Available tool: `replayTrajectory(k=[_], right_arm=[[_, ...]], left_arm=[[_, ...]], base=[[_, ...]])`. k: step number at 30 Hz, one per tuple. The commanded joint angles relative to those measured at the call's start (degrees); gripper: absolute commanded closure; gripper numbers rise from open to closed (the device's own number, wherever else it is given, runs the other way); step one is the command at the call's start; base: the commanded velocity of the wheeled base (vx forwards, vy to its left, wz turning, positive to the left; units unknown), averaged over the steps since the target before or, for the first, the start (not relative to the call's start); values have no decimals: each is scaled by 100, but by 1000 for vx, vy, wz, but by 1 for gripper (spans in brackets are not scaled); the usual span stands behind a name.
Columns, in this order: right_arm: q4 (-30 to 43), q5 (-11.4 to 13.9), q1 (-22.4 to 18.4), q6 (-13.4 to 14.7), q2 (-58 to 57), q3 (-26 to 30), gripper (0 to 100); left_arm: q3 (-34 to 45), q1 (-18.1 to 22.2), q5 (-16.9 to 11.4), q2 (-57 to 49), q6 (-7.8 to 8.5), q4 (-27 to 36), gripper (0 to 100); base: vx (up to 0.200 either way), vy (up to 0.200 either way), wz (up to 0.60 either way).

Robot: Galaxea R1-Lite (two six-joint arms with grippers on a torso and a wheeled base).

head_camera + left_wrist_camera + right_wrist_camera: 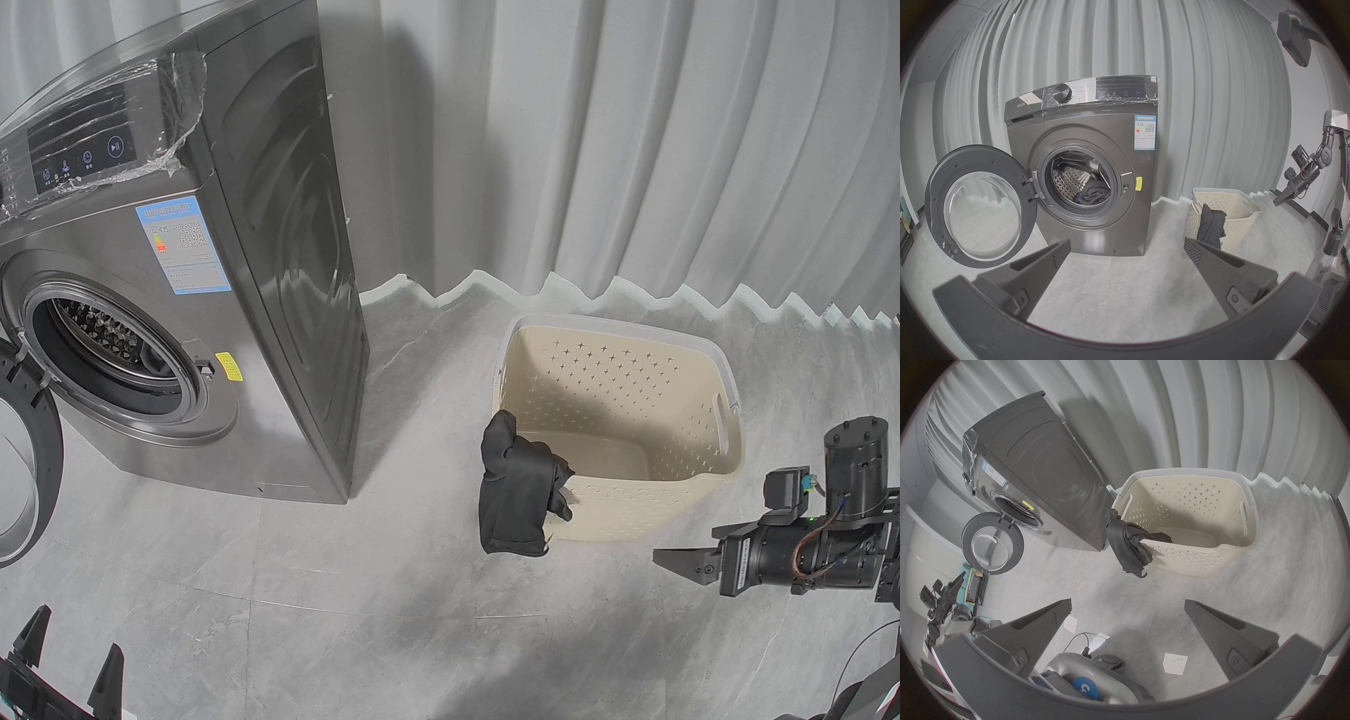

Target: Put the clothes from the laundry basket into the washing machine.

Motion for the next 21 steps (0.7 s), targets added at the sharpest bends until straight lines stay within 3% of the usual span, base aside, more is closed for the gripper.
replayTrajectory(k=[1,5,11,21], right_arm=[[-290,-252,473,229,569,-172,0],[-730,-419,692,256,999,-172,0],[-1424,-419,894,247,1518,-163,0],[-2646,-445,921,54,2528,-243,0]], left_arm=[[101,-3,-2,-81,-8,0,0],[101,-3,-10,-81,-8,0,0],[92,-3,-10,-81,-16,0,0],[92,-3,-19,-81,-16,0,0]], base=[[0,0,0],[0,0,0],[200,0,0],[0,0,0]])
